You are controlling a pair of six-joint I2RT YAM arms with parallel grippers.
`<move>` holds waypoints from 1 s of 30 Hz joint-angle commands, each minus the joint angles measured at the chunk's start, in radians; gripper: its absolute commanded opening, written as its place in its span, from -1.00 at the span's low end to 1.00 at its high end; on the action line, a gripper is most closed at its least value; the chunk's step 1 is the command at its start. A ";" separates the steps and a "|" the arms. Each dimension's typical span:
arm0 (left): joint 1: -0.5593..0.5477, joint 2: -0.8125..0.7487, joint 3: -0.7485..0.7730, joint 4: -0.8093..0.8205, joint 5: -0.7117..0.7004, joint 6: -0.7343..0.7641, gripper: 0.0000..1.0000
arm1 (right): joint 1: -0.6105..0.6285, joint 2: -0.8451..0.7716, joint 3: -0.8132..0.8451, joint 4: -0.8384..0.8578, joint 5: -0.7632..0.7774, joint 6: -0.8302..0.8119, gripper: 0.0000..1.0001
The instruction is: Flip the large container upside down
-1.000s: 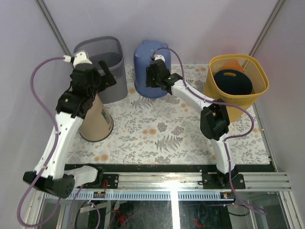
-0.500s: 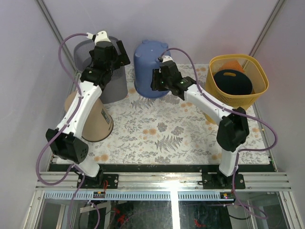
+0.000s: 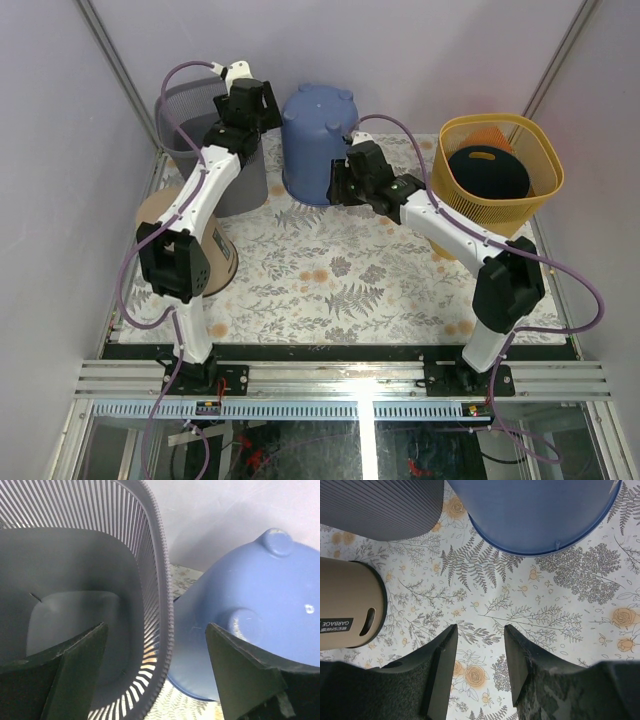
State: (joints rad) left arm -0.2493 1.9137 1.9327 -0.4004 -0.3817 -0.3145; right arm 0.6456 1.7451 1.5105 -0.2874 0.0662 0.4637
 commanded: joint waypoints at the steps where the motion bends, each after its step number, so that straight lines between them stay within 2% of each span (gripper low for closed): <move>1: 0.009 0.022 0.047 0.068 -0.036 0.025 0.46 | -0.013 -0.053 0.004 0.021 0.019 -0.005 -0.01; 2: 0.009 0.026 0.046 0.069 -0.034 0.028 0.35 | -0.015 -0.050 0.007 0.021 0.019 -0.005 -0.01; 3: 0.008 0.031 0.047 0.071 -0.028 0.031 0.10 | -0.017 -0.044 0.011 0.021 0.017 -0.005 -0.01; 4: 0.008 0.036 0.048 0.072 -0.023 0.032 -0.05 | -0.019 -0.039 0.018 0.018 0.015 -0.005 -0.01; 7: 0.008 0.035 0.046 0.071 -0.015 0.034 -0.23 | -0.022 -0.026 0.030 0.017 0.009 -0.007 -0.01; 13: 0.008 -0.015 -0.023 0.084 -0.001 0.043 -0.92 | -0.035 0.008 0.058 0.024 0.003 -0.016 -0.01; 16: 0.008 -0.057 -0.073 0.091 0.019 0.044 -1.00 | -0.049 0.039 0.084 0.026 -0.005 -0.024 -0.01; 22: 0.009 -0.132 -0.166 0.067 0.054 0.043 -1.00 | -0.068 0.100 0.171 0.018 -0.023 -0.039 -0.01; 30: 0.007 -0.269 -0.221 0.003 0.189 0.055 -1.00 | -0.098 0.200 0.283 0.011 -0.057 -0.036 -0.01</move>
State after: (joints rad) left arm -0.2478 1.7321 1.7267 -0.3710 -0.2775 -0.2649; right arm 0.5674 1.9144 1.7092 -0.2947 0.0456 0.4397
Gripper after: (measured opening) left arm 0.030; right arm 0.494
